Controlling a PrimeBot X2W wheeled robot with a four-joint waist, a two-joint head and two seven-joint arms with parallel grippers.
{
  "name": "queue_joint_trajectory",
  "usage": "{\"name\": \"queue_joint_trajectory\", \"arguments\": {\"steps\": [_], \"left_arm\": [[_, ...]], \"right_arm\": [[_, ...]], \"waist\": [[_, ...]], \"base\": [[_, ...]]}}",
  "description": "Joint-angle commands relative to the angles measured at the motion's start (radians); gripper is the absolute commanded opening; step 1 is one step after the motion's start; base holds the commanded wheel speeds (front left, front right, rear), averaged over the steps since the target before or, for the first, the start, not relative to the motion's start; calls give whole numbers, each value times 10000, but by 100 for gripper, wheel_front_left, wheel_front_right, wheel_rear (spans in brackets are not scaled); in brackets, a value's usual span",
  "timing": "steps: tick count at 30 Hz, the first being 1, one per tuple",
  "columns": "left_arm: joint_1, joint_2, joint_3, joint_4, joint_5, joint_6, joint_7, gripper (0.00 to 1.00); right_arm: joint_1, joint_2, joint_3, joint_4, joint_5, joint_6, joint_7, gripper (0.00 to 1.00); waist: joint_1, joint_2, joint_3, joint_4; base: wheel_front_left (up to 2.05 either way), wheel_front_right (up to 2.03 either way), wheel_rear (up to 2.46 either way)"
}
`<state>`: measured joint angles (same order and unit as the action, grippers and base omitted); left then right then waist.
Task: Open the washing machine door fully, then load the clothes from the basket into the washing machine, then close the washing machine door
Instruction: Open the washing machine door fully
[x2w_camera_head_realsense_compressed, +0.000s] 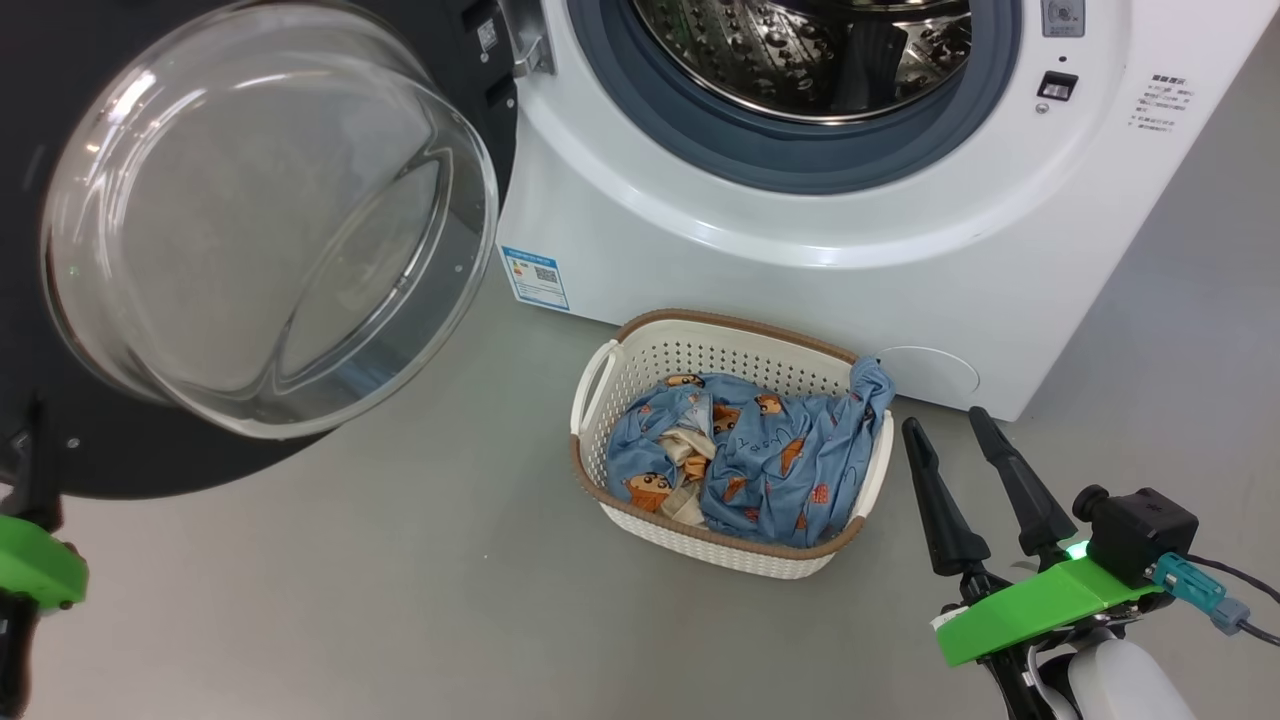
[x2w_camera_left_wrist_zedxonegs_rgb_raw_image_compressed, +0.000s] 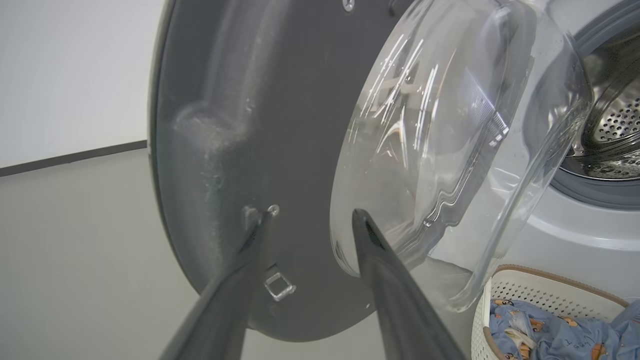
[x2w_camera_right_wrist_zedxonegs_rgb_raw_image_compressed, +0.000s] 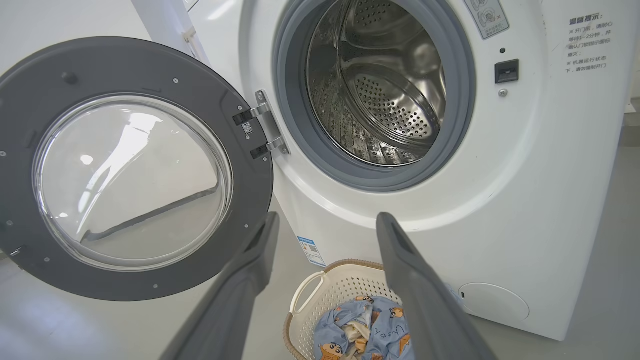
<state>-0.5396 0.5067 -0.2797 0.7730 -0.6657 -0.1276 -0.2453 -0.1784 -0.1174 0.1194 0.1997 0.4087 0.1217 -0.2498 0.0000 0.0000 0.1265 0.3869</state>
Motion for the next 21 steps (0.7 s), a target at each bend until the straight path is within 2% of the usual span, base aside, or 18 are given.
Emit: {"name": "queue_joint_trajectory", "arguments": {"steps": [1, 5, 12, 21], "left_arm": [[59, 634, 468, -454, -96, 8, -120, 100], [410, 568, 587, -1018, -96, 75, -142, 100], [1508, 340, 1077, -2612, 73, 577, -160, 100], [2833, -229, 1568, -4718, 487, 1125, -163, 100]], "right_arm": [[-65, 72, 274, -292, 58, 90, -120, 100], [-65, 69, 322, -307, 52, 90, -120, 100], [-79, 34, 407, -405, 12, 90, -120, 100], [-28, -47, 428, -490, -66, 90, -120, 100]], "waist": [[0, 0, 55, -62], [0, 0, 71, -154], [0, 0, -44, -530], [0, 0, -164, -1287]], "base": [[0, 0, 0], [0, 0, 0], [0, 0, 0], [0, 0, 0]]}}
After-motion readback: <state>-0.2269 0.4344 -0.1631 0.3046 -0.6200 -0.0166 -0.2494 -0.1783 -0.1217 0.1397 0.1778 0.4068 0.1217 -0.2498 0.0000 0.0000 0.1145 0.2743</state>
